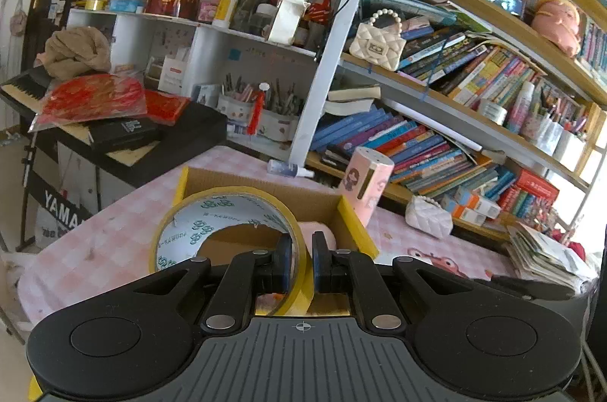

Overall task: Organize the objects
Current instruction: 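Lower the tape roll with the left tool while the right tool lowers the charger into the box, then open both tools releasing the tape roll and charger, then withdraw from the box, then move both tools across the mat toward the white medicine box and green eraser, then grasp the white medicine box with the left tool while the right tool grasps the mint-green eraser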

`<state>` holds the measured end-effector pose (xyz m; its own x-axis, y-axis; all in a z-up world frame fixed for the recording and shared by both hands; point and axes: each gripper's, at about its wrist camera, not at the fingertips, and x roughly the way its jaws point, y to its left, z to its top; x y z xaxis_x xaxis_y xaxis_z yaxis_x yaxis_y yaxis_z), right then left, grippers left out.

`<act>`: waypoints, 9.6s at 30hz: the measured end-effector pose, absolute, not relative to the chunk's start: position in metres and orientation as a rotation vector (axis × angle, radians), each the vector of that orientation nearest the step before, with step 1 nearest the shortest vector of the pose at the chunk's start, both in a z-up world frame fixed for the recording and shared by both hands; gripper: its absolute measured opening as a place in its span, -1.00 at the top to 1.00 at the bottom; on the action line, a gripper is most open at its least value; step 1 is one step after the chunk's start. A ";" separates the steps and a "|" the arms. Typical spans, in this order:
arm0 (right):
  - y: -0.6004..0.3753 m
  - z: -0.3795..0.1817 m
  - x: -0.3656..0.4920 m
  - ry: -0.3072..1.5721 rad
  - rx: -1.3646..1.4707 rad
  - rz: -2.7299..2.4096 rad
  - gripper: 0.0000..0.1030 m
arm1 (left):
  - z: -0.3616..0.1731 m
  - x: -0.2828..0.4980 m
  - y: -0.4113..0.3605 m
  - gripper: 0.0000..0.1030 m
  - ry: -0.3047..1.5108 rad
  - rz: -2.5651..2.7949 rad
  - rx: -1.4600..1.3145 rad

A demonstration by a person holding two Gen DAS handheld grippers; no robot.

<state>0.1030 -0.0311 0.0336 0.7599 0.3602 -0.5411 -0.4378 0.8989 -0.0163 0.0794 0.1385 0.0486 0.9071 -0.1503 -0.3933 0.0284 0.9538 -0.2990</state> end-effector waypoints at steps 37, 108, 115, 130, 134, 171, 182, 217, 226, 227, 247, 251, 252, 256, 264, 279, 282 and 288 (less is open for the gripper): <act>0.018 -0.006 0.268 0.696 -0.214 0.621 -0.02 | -0.021 0.206 0.113 0.64 0.651 0.026 -0.093; -0.053 0.011 0.086 0.522 -0.162 0.330 -0.45 | 0.015 0.041 0.127 -0.85 0.510 0.065 -0.141; -0.042 0.000 0.058 0.557 -0.196 0.323 -0.48 | 0.008 0.021 0.124 -0.85 0.557 0.057 -0.106; -0.040 -0.008 0.015 0.590 -0.199 0.304 -0.56 | 0.002 -0.013 0.128 -0.85 0.600 0.043 -0.106; -0.041 -0.010 0.006 0.596 -0.191 0.291 -0.57 | 0.000 -0.020 0.127 -0.85 0.608 0.033 -0.102; -0.109 -0.017 -0.040 0.642 -0.113 0.049 -0.62 | -0.009 -0.028 0.073 -0.85 0.652 -0.169 -0.056; -0.147 -0.020 -0.040 0.661 -0.065 -0.062 -0.62 | -0.011 -0.014 0.037 -0.85 0.666 -0.265 -0.013; -0.236 -0.018 0.100 0.678 -0.061 -0.035 -0.62 | -0.010 0.108 -0.063 -0.85 0.664 -0.243 0.006; -0.257 -0.022 0.141 0.692 -0.064 0.014 -0.60 | -0.011 0.136 -0.089 -0.85 0.666 -0.232 0.008; -0.259 -0.023 0.144 0.694 -0.063 0.016 -0.60 | -0.012 0.139 -0.092 -0.85 0.673 -0.234 0.009; -0.312 -0.040 0.205 0.730 0.005 0.014 -0.57 | -0.044 0.202 -0.134 -0.65 0.792 -0.184 0.035; -0.320 -0.034 0.216 0.703 0.024 0.013 -0.57 | -0.050 0.217 -0.145 -0.57 0.796 -0.184 0.056; -0.320 -0.033 0.217 0.697 0.026 0.016 -0.57 | -0.053 0.222 -0.147 -0.56 0.801 -0.183 0.059; -0.322 -0.029 0.223 0.683 0.032 0.031 -0.57 | -0.065 0.240 -0.156 -0.50 0.829 -0.175 0.065; -0.324 -0.031 0.228 0.689 0.037 0.058 -0.58 | -0.081 0.265 -0.162 -0.34 0.857 -0.158 0.056; -0.323 -0.033 0.225 0.701 0.064 0.035 -0.58 | -0.087 0.271 -0.163 0.75 0.831 -0.206 0.092; -0.323 -0.033 0.225 0.700 0.064 0.037 -0.58 | -0.083 0.263 -0.160 0.75 0.824 -0.217 0.108; -0.309 -0.036 0.223 0.708 0.071 0.059 -0.58 | -0.067 0.239 -0.142 0.75 0.810 -0.224 0.085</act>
